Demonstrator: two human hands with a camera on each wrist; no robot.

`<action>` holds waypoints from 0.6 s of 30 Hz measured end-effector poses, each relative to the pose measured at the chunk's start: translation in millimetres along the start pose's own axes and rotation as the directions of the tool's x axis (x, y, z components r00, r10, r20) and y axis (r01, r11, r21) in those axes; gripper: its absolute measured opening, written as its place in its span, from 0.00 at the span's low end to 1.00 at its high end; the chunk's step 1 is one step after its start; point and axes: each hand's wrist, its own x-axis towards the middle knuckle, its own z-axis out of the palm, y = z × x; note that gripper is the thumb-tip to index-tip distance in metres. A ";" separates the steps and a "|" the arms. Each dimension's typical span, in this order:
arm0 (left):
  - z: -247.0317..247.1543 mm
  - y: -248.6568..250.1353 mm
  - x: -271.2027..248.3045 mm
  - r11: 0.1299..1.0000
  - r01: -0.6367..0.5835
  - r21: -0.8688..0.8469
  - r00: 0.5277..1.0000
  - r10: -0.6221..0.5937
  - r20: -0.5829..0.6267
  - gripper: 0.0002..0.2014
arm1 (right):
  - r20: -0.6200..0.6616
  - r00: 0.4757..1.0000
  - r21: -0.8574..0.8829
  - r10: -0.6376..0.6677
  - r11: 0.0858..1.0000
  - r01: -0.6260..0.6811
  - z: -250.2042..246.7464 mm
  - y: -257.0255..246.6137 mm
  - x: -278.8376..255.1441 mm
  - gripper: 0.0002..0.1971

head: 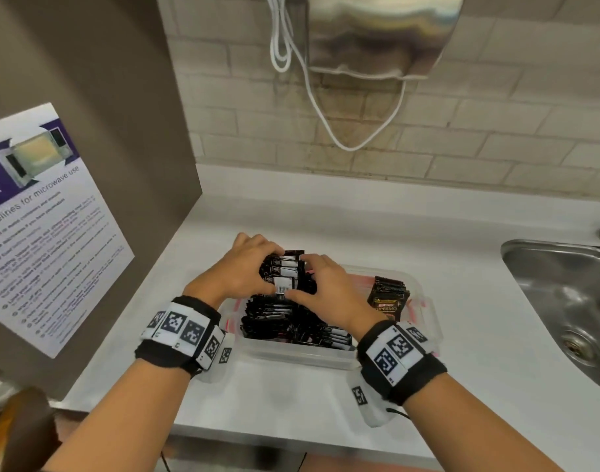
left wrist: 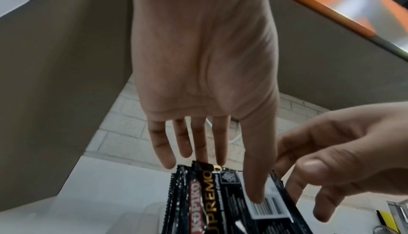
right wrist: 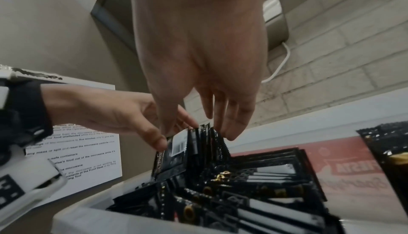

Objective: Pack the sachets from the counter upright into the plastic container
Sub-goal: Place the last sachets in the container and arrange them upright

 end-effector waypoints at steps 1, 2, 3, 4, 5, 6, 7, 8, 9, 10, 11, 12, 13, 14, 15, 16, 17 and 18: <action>1.2 -1.6 0.6 1.000 -0.004 0.002 1.000 0.004 -0.007 0.32 | -0.005 1.000 0.012 0.022 1.000 -0.022 3.4 -2.4 2.3 0.37; 2.2 -3.4 1.1 1.000 -0.008 0.002 1.000 0.008 -0.015 0.31 | -0.012 0.999 0.024 0.039 0.999 -0.039 6.6 -4.1 4.3 0.37; 3.1 -5.1 1.5 1.000 -0.012 0.002 1.000 0.012 -0.021 0.30 | -0.021 0.998 0.040 0.053 0.998 -0.053 9.4 -5.3 5.7 0.35; 3.9 -6.6 1.9 1.000 -0.014 -0.001 1.000 0.014 -0.027 0.28 | -0.034 0.997 0.061 0.064 0.996 -0.062 11.7 -5.8 6.9 0.34; 4.8 -7.9 2.3 1.000 -0.015 -0.006 0.999 0.014 -0.033 0.27 | -0.046 0.996 0.079 0.070 0.995 -0.067 13.6 -5.8 8.1 0.32; 5.8 -9.3 3.1 1.000 -0.015 -0.013 0.999 0.014 -0.037 0.26 | -0.052 0.996 0.088 0.074 0.994 -0.070 15.1 -5.3 9.6 0.31; 6.9 -10.9 4.2 1.000 -0.015 -0.013 0.999 0.015 -0.034 0.25 | -0.051 0.996 0.090 0.079 0.993 -0.074 16.3 -4.4 11.2 0.30; 7.8 -12.6 5.6 1.000 -0.016 -0.006 1.000 0.016 -0.024 0.24 | -0.043 0.996 0.086 0.083 0.993 -0.079 17.2 -3.5 13.1 0.29; 8.4 -14.0 7.2 1.000 -0.017 0.004 1.000 0.017 -0.005 0.24 | -0.028 0.996 0.075 0.087 0.994 -0.085 17.5 -2.7 15.2 0.28; 8.6 -15.3 8.7 1.000 -0.017 0.012 1.000 0.017 0.022 0.24 | -0.011 0.996 0.056 0.090 0.994 -0.089 17.8 -2.4 17.4 0.29; 8.7 -16.3 10.1 1.000 -0.016 0.017 0.998 0.015 0.055 0.23 | 0.008 0.996 0.029 0.090 0.995 -0.091 18.3 -2.1 19.5 0.29; 8.9 -16.9 11.2 1.000 -0.014 0.018 0.996 0.013 0.088 0.22 | 0.023 0.996 0.004 0.088 0.996 -0.088 19.3 -1.9 21.2 0.28; 8.8 -17.1 12.0 1.000 -0.013 0.017 0.993 0.011 0.118 0.22 | 0.033 0.996 -0.013 0.081 0.997 -0.080 20.4 -1.8 22.3 0.27; 8.6 -17.0 12.5 1.000 -0.014 0.015 0.990 0.011 0.141 0.21 | 0.037 0.997 -0.016 0.072 0.997 -0.072 21.7 -1.7 23.0 0.25; 8.4 -16.6 13.0 1.000 -0.018 0.017 0.987 0.015 0.160 0.20 | 0.037 0.997 -0.010 0.065 0.998 -0.064 23.0 -1.4 23.2 0.22; 7.7 -16.0 13.4 0.999 -0.027 0.018 0.985 0.023 0.172 0.19 | 0.033 0.998 0.002 0.056 0.998 -0.056 24.0 -0.7 23.5 0.20; 7.1 -15.4 13.4 0.999 -0.035 0.014 0.983 0.032 0.180 0.19 | 0.028 0.999 0.016 0.047 0.999 -0.047 24.7 -0.2 23.3 0.19; 6.2 -14.9 13.2 0.999 -0.041 0.003 0.983 0.039 0.182 0.18 | 0.022 0.999 0.035 0.034 0.999 -0.034 24.8 0.1 22.9 0.18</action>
